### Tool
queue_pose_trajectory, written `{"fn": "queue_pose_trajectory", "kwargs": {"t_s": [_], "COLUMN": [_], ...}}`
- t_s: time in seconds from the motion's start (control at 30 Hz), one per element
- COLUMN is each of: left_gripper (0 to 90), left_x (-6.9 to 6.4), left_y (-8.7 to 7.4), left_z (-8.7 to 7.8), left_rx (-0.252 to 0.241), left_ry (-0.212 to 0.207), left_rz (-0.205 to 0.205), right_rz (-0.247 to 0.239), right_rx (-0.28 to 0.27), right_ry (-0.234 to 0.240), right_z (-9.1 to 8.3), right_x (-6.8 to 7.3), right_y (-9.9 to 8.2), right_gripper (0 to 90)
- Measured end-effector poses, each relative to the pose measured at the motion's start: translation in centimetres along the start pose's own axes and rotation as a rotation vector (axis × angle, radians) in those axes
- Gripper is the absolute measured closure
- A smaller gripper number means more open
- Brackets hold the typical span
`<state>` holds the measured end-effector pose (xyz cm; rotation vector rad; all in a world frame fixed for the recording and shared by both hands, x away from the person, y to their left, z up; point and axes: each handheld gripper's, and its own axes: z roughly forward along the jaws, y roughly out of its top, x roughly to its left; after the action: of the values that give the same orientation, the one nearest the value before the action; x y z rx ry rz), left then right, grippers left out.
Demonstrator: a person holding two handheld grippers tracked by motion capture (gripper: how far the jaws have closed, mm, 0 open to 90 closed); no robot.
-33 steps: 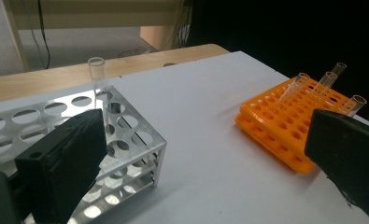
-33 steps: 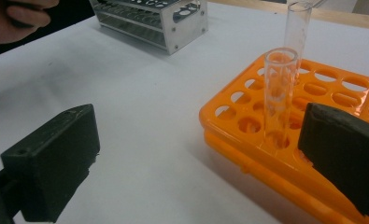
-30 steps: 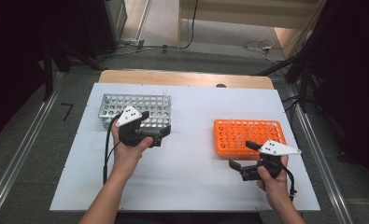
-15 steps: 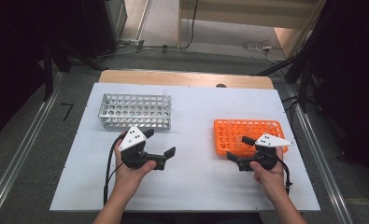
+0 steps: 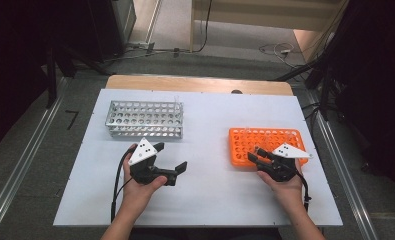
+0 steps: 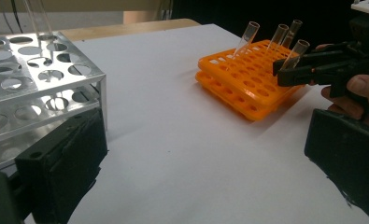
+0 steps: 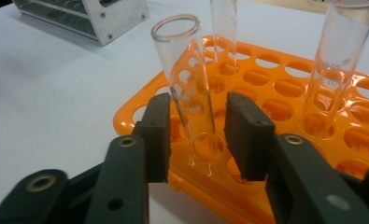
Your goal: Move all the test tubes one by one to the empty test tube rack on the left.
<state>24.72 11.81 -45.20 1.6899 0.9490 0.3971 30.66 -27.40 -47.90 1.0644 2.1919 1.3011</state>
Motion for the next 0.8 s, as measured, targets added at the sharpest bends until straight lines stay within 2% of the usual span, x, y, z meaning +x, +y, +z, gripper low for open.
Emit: {"fn": "queue_pose_trajectory", "kwargs": {"t_s": [0.1,0.2,0.27,0.4,0.5,0.63,0.8], "left_gripper": [0.0,0.0,0.0,0.0,0.0,0.0,0.0], "left_x": [0.1,0.2,0.2,0.1,0.1,0.1,0.0], "left_y": [0.0,0.0,0.0,0.0,0.1,0.3,0.6], "left_z": [0.0,0.0,0.0,-0.1,-0.1,-0.3,-0.5], "left_rx": [0.000,0.001,0.000,-0.003,-0.006,-0.010,-0.013], "left_ry": [0.001,0.005,0.003,0.000,0.001,0.004,0.000], "left_rz": [-0.006,-0.010,-0.011,-0.014,-0.016,-0.016,-0.009], "right_rz": [0.002,-0.020,-0.025,-0.005,0.006,0.020,-0.016], "right_rx": [0.002,-0.018,-0.029,-0.037,-0.064,-0.067,-0.084], "right_ry": [-0.016,-0.030,-0.025,-0.014,-0.006,0.001,0.024], "right_z": [0.0,-0.1,-0.1,-0.1,-0.8,-1.5,-2.4], "right_x": [-0.1,-0.2,-0.3,-0.4,-0.5,-0.4,0.5], "right_y": [-0.3,-0.6,-0.8,-0.6,0.2,1.1,2.9], "right_gripper": [66.3,71.0,73.8,74.1,74.2,74.2,74.2]}}
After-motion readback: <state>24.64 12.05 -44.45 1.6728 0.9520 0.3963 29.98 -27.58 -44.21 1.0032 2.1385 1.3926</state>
